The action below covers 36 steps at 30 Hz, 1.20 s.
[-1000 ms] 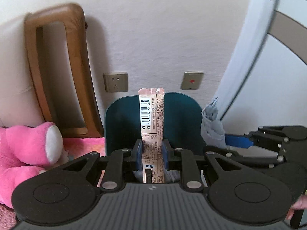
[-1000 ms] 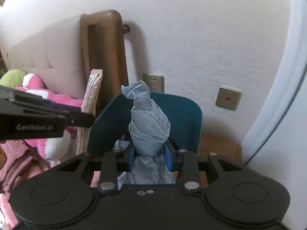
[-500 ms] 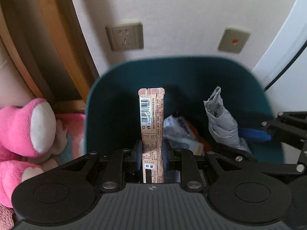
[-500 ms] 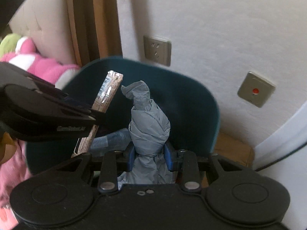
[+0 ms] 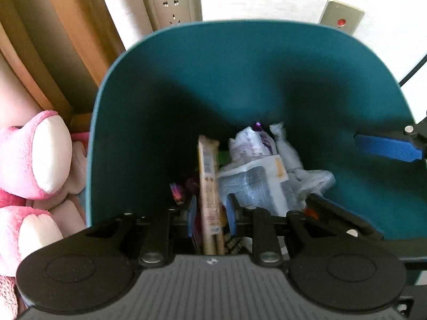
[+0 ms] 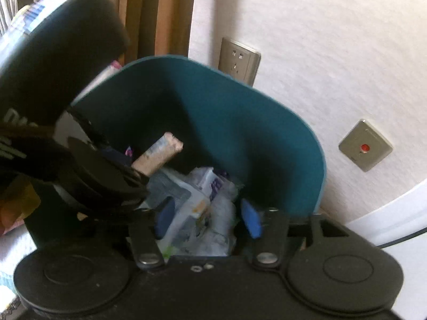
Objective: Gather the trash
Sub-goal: 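Open left tool dropping wrapper while right tool releases tissue into wastebasket, then lower both open tools toward the orange mesh and white tissue under nightstand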
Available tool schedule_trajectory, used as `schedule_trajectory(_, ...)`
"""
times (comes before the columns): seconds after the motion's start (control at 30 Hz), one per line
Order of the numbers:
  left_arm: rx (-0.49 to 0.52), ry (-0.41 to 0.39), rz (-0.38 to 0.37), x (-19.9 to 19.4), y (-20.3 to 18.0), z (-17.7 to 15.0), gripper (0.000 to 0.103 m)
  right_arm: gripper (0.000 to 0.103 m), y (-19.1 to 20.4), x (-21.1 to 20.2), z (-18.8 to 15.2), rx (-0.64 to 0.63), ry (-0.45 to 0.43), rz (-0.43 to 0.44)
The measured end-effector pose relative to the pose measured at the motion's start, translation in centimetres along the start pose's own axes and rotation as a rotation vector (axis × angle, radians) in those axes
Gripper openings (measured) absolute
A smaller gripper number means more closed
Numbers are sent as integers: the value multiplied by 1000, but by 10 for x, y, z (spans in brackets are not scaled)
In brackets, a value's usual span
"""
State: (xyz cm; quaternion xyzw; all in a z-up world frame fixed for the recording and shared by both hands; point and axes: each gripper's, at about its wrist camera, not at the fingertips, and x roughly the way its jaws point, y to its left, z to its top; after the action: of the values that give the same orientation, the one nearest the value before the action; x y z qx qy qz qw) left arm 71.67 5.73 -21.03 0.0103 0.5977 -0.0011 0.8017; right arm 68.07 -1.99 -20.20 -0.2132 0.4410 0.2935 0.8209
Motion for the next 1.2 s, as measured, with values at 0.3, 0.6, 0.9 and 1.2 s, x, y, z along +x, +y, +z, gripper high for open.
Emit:
schedule_trajectory(0.3, -8, -136, -78, -56, 11, -17, 48, 58, 3, -48, -3, 62, -85, -7)
schedule_trajectory(0.6, 65, -310, -121, -131, 27, -60, 48, 58, 14, -123, -19, 194, -195, -27)
schedule_trajectory(0.9, 131, -389, -149, -175, 51, -135, 49, 61, 65, -174, -62, 293, -251, -65)
schedule_trajectory(1.2, 181, -373, -173, -169, 67, -199, 58, 64, 123, -173, -106, 367, -230, -93)
